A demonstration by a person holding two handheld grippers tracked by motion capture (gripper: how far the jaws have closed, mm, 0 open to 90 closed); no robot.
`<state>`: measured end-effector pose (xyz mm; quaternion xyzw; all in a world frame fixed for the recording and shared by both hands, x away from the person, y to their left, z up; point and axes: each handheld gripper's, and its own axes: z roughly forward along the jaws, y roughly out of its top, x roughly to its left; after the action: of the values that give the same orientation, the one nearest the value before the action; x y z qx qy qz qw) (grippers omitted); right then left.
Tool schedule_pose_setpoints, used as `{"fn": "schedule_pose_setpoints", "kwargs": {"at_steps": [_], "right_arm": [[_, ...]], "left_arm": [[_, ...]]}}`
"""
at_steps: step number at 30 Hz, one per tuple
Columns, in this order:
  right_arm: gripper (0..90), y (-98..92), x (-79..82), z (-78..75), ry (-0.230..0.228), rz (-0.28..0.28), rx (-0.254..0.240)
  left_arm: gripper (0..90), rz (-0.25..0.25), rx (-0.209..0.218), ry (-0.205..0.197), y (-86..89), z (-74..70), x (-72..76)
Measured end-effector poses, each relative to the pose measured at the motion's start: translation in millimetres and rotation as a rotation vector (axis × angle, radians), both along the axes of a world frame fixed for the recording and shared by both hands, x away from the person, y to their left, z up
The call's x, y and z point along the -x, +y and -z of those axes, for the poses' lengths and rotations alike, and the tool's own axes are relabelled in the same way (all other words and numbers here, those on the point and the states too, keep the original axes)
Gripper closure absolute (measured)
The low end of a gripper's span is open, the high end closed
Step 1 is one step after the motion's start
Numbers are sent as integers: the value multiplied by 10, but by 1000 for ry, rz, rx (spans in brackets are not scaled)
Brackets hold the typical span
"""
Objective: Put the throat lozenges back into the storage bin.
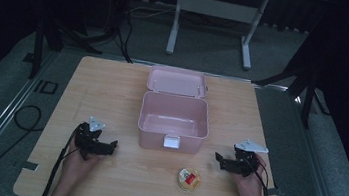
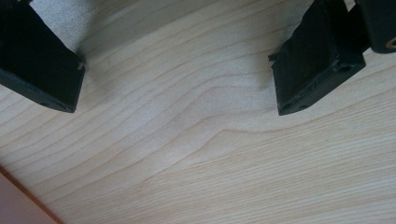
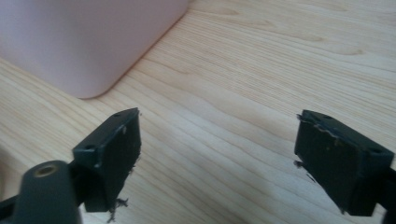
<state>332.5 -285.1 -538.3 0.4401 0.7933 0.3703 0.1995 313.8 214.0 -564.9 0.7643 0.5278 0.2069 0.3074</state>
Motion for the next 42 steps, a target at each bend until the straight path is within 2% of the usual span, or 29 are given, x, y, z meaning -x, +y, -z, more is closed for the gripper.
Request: {"fn": "schedule_pose_setpoints", "kwargs": {"at_steps": [6,7,14,19,22,28,36,37,42], "right_arm": [[130,15,23,-14,7,0,16],[130,20,36,-27,0,3,35],[141,17,53,-82,5,-10,35],[151,33,82,-188,-13,-29,64],[151,66,102,-301,-26,-50,102],[151,67,83,-410,-34,-67,125],[174,62,64,-474,-16,-101,157],[174,58,60,-480,2,-113,162],[174,55,69,-488,18,-135,187]], "left_arm": [[25,0,0,0,0,0,0],[24,-1,0,0,-1,0,1],[24,-1,0,0,-1,0,1],[25,-1,0,0,-1,0,1],[25,-2,0,0,-2,0,1],[25,-4,-1,0,-5,0,2],[25,-12,0,-1,-16,0,7],[25,-13,0,-1,-17,1,8],[25,-14,1,-2,-18,1,8]]}}
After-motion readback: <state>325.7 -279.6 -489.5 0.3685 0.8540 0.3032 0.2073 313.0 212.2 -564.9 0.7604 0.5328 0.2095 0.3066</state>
